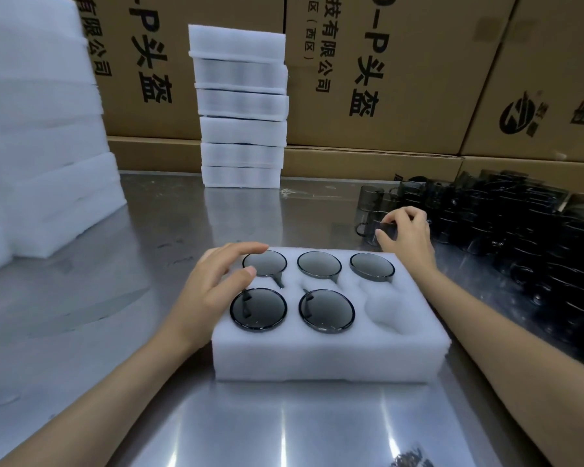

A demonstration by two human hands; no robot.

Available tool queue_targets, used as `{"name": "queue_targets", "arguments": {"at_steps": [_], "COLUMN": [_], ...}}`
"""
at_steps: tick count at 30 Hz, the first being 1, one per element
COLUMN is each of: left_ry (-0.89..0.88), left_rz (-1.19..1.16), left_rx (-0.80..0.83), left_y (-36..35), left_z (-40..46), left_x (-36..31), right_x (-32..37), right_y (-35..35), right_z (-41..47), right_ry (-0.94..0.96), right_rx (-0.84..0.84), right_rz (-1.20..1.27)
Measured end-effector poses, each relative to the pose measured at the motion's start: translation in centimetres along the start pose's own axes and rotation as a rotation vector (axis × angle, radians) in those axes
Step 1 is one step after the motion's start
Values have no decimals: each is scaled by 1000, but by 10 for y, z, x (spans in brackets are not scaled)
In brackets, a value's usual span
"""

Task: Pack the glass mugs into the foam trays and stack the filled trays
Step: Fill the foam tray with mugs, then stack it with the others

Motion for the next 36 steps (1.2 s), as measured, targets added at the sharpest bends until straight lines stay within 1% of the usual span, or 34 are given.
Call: {"name": "queue_targets", "arguments": {"at_steps": [6,10,12,16,19,21,23,25,28,33,36], "left_ry": [-1,-12,-14,-20,-24,-24,-21,-19,-13,-14,-11], "left_rz": [-4,9,14,25,32,25,19,18,16,24,28], "left_rx": [-13,-22,-17,-13,-9,-7,-10,-10,-10,-6,-2], "left_y": [1,3,3,4,5,4,4,4,4,3,3], "left_z": [-3,-5,-5,-5,-5,-5,-4,-4,-4,-4,-5], "left_x": [-4,-6,-7,-6,-7,-6,-6,-5,-5,-6,-6], "right_x": [-4,-7,-10,-7,8,18,32,51,77,87,97], "right_y": [27,50,62,94,114,134,148,151,140,135,131], "right_z": [-44,-70,-78,-95,-104,-109,-112,-117,-127,-128,-135], "right_ry": [-25,-83,-143,-210,-167,-105,-11,115,277,318,385], "right_rx": [78,44,0,-170,-242,-317,-341,-289,-157,-50,2], "right_rz": [151,236,241,347,463,555,550,488,415,372,312]}}
Point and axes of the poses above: each hand's wrist, its own z-axis towards the middle knuckle, its own y-axis out of the back of the hand, x = y × z, the point moved 10 cm from there along z, towards the middle knuckle, and after that the axes turned 15 degrees about -z, right-handed, at the moved point
